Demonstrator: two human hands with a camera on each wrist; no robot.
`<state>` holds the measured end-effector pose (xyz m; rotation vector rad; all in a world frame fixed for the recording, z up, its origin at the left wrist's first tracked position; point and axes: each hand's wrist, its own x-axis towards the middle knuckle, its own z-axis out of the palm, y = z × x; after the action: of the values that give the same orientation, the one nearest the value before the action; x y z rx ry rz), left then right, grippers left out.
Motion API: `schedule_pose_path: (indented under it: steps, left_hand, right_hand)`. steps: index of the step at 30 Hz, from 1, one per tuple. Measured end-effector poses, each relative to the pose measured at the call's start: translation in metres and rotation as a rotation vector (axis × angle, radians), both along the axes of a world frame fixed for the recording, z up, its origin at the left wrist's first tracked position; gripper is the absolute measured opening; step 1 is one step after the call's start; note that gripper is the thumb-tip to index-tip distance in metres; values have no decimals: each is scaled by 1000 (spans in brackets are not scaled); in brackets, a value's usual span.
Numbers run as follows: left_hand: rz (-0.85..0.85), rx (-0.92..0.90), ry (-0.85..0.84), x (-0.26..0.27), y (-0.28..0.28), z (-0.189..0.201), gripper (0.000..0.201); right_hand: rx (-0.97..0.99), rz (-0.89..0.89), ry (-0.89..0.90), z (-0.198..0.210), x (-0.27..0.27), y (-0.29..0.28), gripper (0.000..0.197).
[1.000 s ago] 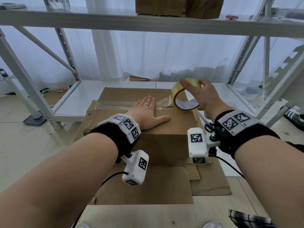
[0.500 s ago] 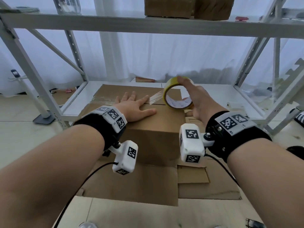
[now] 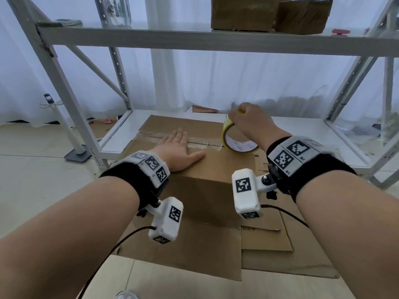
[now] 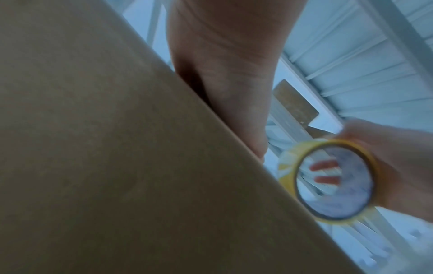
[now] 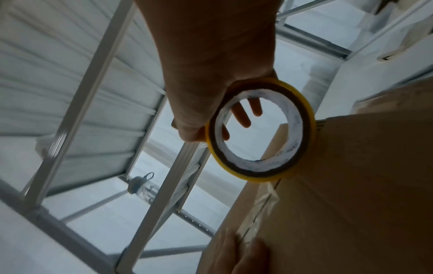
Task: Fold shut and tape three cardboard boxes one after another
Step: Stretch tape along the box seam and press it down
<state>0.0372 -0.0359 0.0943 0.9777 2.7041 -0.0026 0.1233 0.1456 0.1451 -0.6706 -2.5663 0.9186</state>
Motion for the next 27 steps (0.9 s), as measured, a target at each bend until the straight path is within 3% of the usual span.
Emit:
schedule_pose_path:
  steps: [3, 6, 13, 19, 27]
  left_hand:
    - [-132, 31, -9, 12, 18, -1, 85]
    - [-189, 55, -8, 14, 23, -4, 80]
    - [-193, 82, -41, 9, 18, -8, 81]
    - [-221, 76, -12, 12, 16, -9, 80]
    - [-170, 92, -1, 15, 22, -7, 81]
  right_hand:
    - [224, 38, -108, 4, -10, -6, 25]
    - [396, 43, -185, 4, -15, -5, 48]
    - [356, -1, -92, 19, -5, 8, 38]
    - [391, 12, -196, 7, 18, 32, 37]
    - [422, -11, -234, 11, 9, 36, 33]
